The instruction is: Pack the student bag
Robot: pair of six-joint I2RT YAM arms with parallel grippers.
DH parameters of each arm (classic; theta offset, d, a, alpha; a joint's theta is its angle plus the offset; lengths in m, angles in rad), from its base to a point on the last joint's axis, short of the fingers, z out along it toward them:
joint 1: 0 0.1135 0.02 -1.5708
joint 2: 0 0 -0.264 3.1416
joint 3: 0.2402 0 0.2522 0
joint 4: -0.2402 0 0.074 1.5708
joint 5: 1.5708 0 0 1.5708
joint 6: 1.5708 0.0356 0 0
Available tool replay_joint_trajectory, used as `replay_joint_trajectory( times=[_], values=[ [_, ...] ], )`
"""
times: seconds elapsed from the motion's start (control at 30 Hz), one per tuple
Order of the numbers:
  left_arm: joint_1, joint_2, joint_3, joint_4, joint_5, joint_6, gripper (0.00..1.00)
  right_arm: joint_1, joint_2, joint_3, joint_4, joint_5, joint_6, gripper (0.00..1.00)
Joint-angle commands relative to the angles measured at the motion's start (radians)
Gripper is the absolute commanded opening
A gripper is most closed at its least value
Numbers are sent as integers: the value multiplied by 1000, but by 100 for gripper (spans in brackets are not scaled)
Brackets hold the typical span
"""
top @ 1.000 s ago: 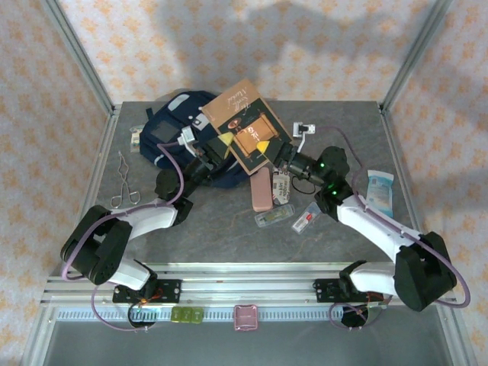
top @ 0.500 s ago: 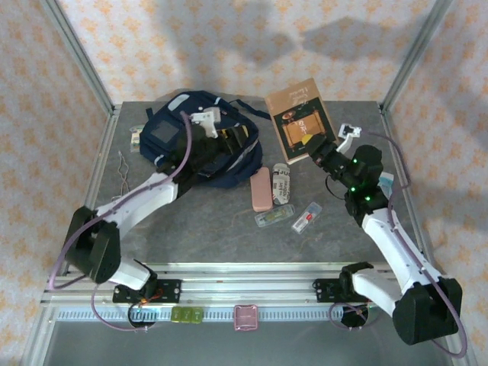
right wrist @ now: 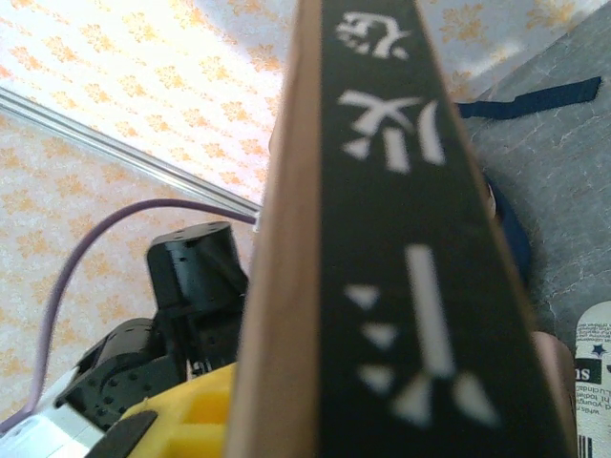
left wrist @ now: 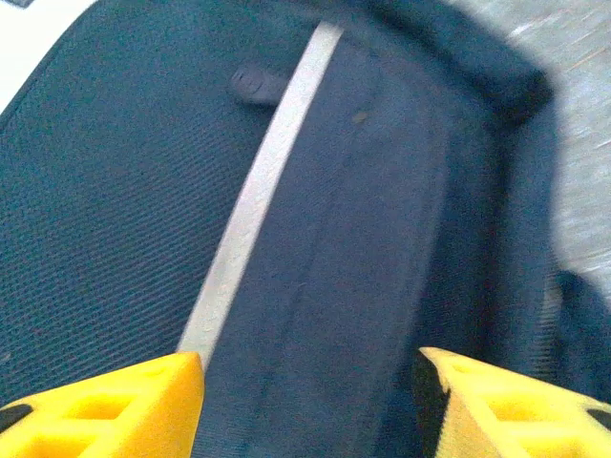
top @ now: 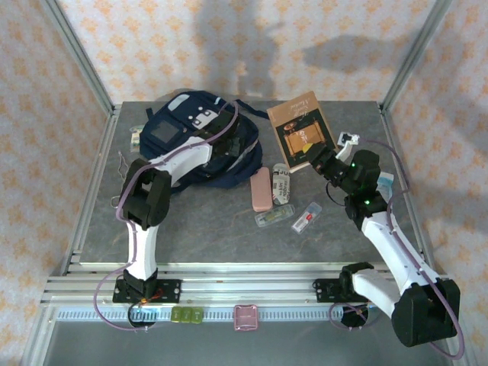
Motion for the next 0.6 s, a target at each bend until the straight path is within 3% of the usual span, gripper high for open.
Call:
replay_joint_trajectory(
  times=[0.0,0.57],
  values=[
    [10,12,40,-73,-80,67,61,-6,-33,-2,99,-30,-24,0],
    [-17,-2,-68,13,34,180,69,-6,-8,-18,141,-53,8,0]
  ],
)
